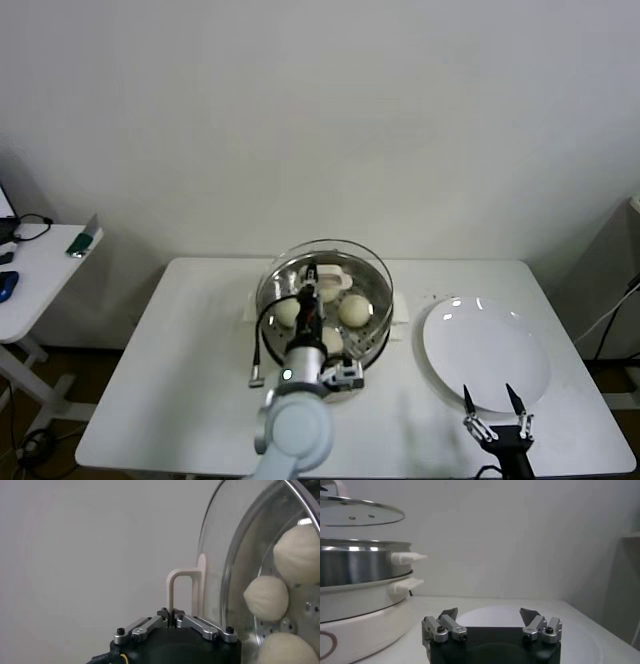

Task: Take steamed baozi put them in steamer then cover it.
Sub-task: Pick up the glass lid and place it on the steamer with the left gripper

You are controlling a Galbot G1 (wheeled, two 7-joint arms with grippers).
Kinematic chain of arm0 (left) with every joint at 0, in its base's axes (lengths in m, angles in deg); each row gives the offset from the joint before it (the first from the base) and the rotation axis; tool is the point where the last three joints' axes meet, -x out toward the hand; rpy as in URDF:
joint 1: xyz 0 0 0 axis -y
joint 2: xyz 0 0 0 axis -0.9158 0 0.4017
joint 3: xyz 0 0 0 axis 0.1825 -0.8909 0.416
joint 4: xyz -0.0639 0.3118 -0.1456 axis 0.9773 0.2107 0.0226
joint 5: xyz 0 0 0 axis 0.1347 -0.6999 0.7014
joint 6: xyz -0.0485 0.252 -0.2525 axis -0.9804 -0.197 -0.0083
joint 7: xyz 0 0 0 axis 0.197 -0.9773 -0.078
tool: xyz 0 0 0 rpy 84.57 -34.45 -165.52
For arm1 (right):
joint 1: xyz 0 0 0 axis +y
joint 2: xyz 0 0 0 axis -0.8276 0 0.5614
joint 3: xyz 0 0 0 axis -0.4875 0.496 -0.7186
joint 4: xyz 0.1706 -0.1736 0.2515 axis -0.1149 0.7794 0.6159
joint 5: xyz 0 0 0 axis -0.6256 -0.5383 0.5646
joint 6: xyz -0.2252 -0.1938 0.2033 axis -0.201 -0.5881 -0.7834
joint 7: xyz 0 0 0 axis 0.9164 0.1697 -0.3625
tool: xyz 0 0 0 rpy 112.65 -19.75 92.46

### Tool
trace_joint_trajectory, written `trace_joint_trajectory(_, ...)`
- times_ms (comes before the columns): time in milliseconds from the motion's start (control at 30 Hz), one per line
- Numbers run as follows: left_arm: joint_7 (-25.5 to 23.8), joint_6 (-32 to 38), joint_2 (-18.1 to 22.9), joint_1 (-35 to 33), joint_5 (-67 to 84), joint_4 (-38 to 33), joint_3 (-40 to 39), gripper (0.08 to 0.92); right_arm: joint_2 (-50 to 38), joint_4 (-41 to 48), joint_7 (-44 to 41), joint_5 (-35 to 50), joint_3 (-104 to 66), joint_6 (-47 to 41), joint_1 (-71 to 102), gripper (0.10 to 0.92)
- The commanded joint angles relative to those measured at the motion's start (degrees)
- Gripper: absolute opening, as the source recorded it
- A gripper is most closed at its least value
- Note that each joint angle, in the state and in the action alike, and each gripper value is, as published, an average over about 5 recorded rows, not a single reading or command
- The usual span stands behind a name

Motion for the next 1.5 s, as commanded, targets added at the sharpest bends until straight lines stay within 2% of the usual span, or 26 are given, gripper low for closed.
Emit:
trace_joint_trajectory(33,-0.6,-0.2,3.8,0.4,-4.2,4.6,-1.7,0.137,-0.1,0.4,0.1,0.0,-0.2,0.3,-0.2,0.823)
trace_joint_trajectory(1500,0.6,1.4,1.9,-0.3,-4.4,6.4,0.8,0.137,0.5,0.3,0.3,-1.7,-0.4,1.7,0.0,0.823)
